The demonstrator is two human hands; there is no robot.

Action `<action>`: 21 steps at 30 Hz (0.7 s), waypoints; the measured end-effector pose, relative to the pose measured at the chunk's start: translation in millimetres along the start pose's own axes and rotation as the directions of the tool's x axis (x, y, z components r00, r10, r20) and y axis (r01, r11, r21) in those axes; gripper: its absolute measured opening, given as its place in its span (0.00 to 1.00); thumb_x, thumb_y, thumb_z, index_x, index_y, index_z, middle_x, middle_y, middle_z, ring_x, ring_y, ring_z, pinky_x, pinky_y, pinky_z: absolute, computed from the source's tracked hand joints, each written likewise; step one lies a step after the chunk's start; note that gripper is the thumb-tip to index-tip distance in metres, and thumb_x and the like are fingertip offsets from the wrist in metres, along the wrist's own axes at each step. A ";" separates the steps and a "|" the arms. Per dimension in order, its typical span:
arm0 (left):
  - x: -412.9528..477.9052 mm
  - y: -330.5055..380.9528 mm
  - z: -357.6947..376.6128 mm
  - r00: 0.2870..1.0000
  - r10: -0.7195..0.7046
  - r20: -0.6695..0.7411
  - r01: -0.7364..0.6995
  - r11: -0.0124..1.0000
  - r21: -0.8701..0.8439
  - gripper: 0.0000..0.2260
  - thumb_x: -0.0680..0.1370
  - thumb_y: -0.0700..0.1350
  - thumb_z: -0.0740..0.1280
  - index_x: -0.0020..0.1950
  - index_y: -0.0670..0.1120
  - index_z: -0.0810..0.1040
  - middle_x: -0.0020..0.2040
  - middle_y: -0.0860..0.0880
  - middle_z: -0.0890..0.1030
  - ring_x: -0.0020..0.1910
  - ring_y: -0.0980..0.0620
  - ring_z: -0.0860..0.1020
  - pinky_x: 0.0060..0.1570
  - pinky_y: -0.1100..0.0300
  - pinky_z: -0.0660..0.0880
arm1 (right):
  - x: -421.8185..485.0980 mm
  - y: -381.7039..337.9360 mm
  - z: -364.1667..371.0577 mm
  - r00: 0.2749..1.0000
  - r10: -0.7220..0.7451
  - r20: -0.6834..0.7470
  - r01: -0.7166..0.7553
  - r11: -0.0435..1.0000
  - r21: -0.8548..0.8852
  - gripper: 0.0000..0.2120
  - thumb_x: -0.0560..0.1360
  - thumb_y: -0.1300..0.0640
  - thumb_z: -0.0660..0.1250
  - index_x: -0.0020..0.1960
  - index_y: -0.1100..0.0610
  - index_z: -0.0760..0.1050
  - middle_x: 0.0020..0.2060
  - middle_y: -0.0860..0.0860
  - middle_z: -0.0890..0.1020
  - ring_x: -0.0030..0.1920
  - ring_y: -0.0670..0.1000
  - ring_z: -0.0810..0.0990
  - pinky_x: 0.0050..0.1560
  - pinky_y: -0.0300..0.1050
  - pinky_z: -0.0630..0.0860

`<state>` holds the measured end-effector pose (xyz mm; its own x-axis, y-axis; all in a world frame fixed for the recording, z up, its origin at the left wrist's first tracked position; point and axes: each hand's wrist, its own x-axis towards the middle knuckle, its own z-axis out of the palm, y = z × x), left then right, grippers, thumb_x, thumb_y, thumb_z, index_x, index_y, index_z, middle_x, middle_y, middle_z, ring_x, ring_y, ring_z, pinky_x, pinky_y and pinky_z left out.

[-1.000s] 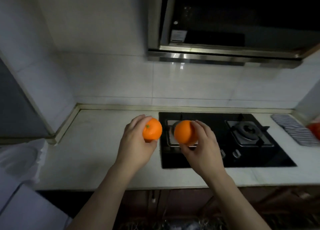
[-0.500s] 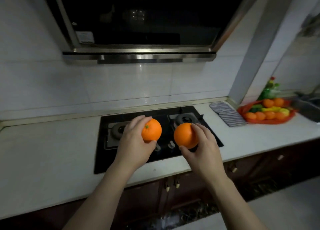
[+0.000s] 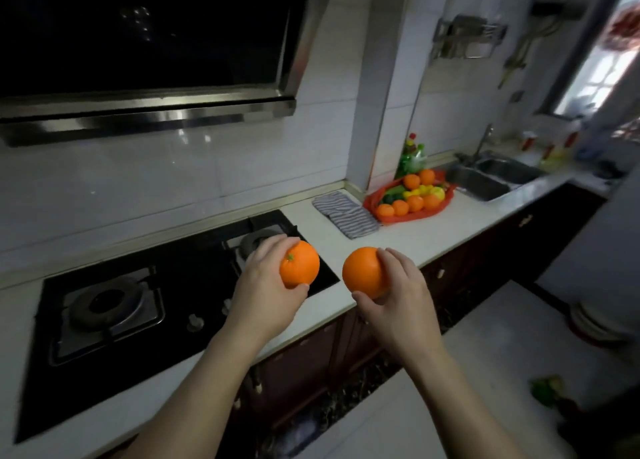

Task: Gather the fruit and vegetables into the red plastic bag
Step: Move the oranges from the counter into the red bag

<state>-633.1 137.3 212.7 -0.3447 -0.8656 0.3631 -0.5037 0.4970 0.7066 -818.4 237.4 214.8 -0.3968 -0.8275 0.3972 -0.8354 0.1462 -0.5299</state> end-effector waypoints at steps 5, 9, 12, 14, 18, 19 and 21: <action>44.9 16.1 59.8 0.994 0.070 0.084 -0.065 0.996 -0.066 0.30 0.70 0.43 0.75 0.70 0.57 0.68 0.69 0.58 0.66 0.66 0.53 0.67 0.63 0.53 0.71 | 25.8 47.4 -18.1 0.993 0.108 -0.053 -0.112 0.990 -0.081 0.37 0.67 0.46 0.74 0.72 0.51 0.64 0.69 0.48 0.67 0.68 0.50 0.66 0.64 0.41 0.63; 91.3 27.8 109.5 0.985 0.123 0.119 -0.108 0.987 -0.120 0.31 0.69 0.43 0.76 0.69 0.56 0.69 0.68 0.57 0.68 0.64 0.53 0.69 0.62 0.52 0.72 | 53.9 85.2 -28.7 0.979 0.183 -0.086 -0.192 0.974 -0.120 0.37 0.68 0.46 0.74 0.72 0.51 0.63 0.69 0.48 0.67 0.67 0.51 0.66 0.65 0.49 0.69; 130.7 32.2 144.2 0.984 0.133 0.120 -0.113 0.980 -0.163 0.31 0.68 0.45 0.76 0.68 0.57 0.69 0.67 0.58 0.68 0.63 0.53 0.70 0.60 0.49 0.74 | 87.1 113.4 -34.8 0.970 0.218 -0.108 -0.232 0.961 -0.150 0.36 0.69 0.46 0.73 0.72 0.51 0.63 0.70 0.48 0.66 0.67 0.51 0.66 0.65 0.52 0.70; 157.4 34.3 165.0 0.979 0.154 0.132 -0.130 0.976 -0.175 0.31 0.68 0.45 0.76 0.68 0.57 0.69 0.67 0.58 0.68 0.64 0.53 0.70 0.61 0.48 0.74 | 111.4 128.4 -35.9 0.966 0.231 -0.118 -0.248 0.955 -0.161 0.36 0.69 0.46 0.73 0.73 0.51 0.62 0.70 0.48 0.66 0.67 0.51 0.66 0.65 0.51 0.70; 206.4 42.3 201.6 0.974 0.175 0.142 -0.148 0.972 -0.182 0.32 0.68 0.45 0.76 0.69 0.57 0.69 0.69 0.56 0.68 0.65 0.52 0.70 0.61 0.48 0.74 | 151.9 157.8 -34.9 0.962 0.244 -0.123 -0.263 0.948 -0.178 0.36 0.70 0.46 0.72 0.73 0.50 0.61 0.71 0.47 0.64 0.68 0.50 0.64 0.67 0.49 0.68; 216.4 45.3 210.2 0.971 0.184 0.151 -0.156 0.972 -0.178 0.33 0.68 0.46 0.76 0.70 0.57 0.69 0.69 0.56 0.68 0.65 0.51 0.70 0.61 0.48 0.74 | 160.1 166.3 -35.6 0.959 0.253 -0.130 -0.274 0.945 -0.180 0.36 0.70 0.46 0.72 0.73 0.50 0.61 0.71 0.47 0.64 0.68 0.50 0.64 0.67 0.49 0.68; 232.9 52.2 226.4 0.965 0.200 0.170 -0.170 0.970 -0.174 0.32 0.68 0.46 0.76 0.69 0.57 0.68 0.69 0.56 0.68 0.64 0.51 0.70 0.60 0.48 0.75 | 173.6 182.6 -38.8 0.952 0.273 -0.136 -0.295 0.938 -0.181 0.36 0.70 0.46 0.72 0.73 0.50 0.61 0.71 0.47 0.64 0.68 0.50 0.64 0.66 0.48 0.68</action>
<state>-919.0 -24.6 196.7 -0.5678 -0.7258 0.3884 -0.2919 0.6187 0.7294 -1054.5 141.5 216.0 -0.6576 -0.6745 0.3356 -0.7357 0.4789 -0.4791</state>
